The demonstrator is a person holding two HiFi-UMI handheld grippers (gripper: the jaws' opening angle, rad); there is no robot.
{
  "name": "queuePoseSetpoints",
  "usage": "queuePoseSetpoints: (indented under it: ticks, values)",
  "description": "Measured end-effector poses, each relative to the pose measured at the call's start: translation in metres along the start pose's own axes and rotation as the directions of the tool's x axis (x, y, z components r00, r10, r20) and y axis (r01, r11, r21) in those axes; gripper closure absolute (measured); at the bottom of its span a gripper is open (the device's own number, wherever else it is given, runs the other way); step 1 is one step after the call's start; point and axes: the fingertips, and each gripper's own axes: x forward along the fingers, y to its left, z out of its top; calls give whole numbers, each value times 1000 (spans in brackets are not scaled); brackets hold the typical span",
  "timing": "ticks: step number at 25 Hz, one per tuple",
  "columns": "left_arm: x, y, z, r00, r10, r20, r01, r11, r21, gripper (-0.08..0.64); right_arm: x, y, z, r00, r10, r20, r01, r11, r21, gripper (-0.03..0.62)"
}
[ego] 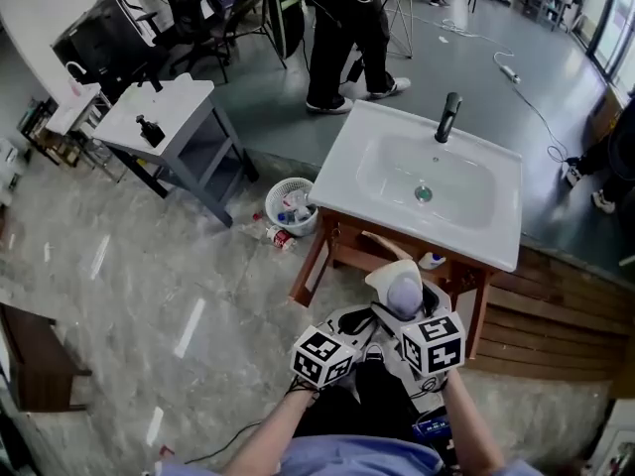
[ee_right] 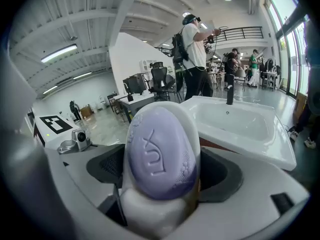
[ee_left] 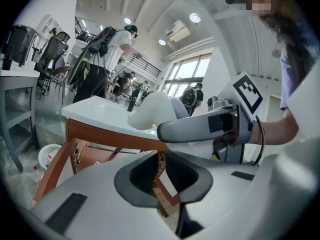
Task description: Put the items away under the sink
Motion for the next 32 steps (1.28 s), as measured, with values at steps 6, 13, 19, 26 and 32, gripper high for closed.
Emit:
queuePoseSetpoints:
  ticks: [6, 13, 19, 26, 32]
  values:
    - [-3, 11, -14, 999, -24, 23, 25, 999, -23, 509, 17, -2, -22, 999, -36, -5, 37, 997, 68, 153]
    - [13, 54, -33, 999, -23, 45, 26, 998, -64, 521, 64, -10, -36, 1000, 8, 21, -10, 992, 124, 153]
    - [44, 83, -64, 999, -37, -8, 37, 999, 11, 535, 100, -32, -64, 1000, -14, 12, 12, 989, 149, 153]
    - [92, 121, -102, 999, -20, -30, 20, 1000, -3, 544, 144, -60, -96, 1000, 9, -23, -5, 989, 151, 153]
    - [127, 158, -132, 999, 28, -37, -30, 998, -56, 545, 183, -79, -120, 998, 31, -46, -23, 984, 174, 153]
